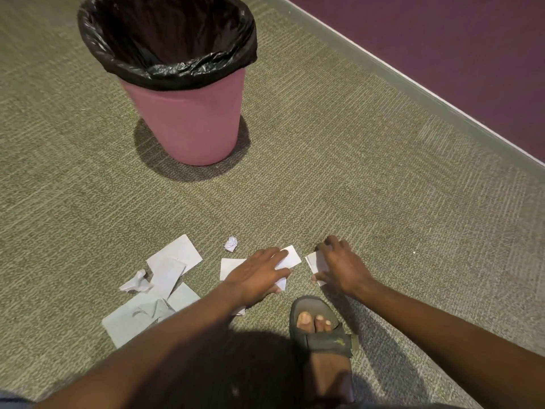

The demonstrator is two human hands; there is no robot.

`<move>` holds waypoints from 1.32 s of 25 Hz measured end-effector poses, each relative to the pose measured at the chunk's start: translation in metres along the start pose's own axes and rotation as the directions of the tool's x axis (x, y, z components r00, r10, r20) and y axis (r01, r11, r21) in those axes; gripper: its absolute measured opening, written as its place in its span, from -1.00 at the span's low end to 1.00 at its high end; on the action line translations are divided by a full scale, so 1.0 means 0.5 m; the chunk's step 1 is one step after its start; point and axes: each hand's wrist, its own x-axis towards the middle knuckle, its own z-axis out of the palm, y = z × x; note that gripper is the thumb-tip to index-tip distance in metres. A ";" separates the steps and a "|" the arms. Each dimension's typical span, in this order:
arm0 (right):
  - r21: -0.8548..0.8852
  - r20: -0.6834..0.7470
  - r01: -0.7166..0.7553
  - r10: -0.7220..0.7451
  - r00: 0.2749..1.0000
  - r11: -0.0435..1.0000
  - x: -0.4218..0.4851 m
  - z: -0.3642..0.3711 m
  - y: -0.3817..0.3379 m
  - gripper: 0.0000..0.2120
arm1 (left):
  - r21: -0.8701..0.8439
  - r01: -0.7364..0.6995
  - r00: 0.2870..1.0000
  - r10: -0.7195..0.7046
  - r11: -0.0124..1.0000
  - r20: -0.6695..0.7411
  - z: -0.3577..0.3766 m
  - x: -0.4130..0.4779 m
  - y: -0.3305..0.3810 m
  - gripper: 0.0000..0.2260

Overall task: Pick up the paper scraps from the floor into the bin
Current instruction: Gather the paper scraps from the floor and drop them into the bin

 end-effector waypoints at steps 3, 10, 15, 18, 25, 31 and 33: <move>0.058 -0.034 0.029 -0.027 0.999 0.998 0.000 0.008 -0.006 -0.37 | -0.120 0.089 0.995 -0.084 0.989 0.048 -0.004 0.002 0.009 -0.53; 0.223 -0.066 0.123 -0.111 0.992 0.967 0.015 -0.024 -0.020 -0.62 | -0.218 0.131 0.990 -0.139 0.967 -0.018 -0.022 -0.005 -0.015 -0.83; 0.359 -0.099 0.076 -0.043 0.994 0.930 0.054 -0.086 -0.053 -0.70 | -0.211 0.193 0.974 -0.212 0.958 -0.075 -0.043 -0.008 -0.019 -0.88; 0.455 -0.111 0.052 -0.001 0.994 0.889 0.066 -0.134 -0.071 -0.67 | -0.447 0.267 0.909 -0.377 0.854 -0.177 -0.053 0.001 -0.044 -0.79; 0.779 -0.326 0.196 0.118 0.938 0.596 0.069 -0.306 -0.130 -0.66 | -0.919 0.057 0.635 -0.724 0.391 -0.268 -0.236 0.004 -0.107 -0.88; 0.773 -0.551 0.463 0.099 0.828 0.433 0.053 -0.487 -0.206 -0.67 | -0.892 -0.184 0.536 -0.719 0.413 -0.444 -0.447 -0.053 -0.087 -0.87; 0.719 -0.659 0.565 0.136 0.740 0.404 0.058 -0.550 -0.233 -0.64 | -0.826 -0.236 0.472 -0.683 0.512 -0.558 -0.520 -0.073 -0.089 -0.86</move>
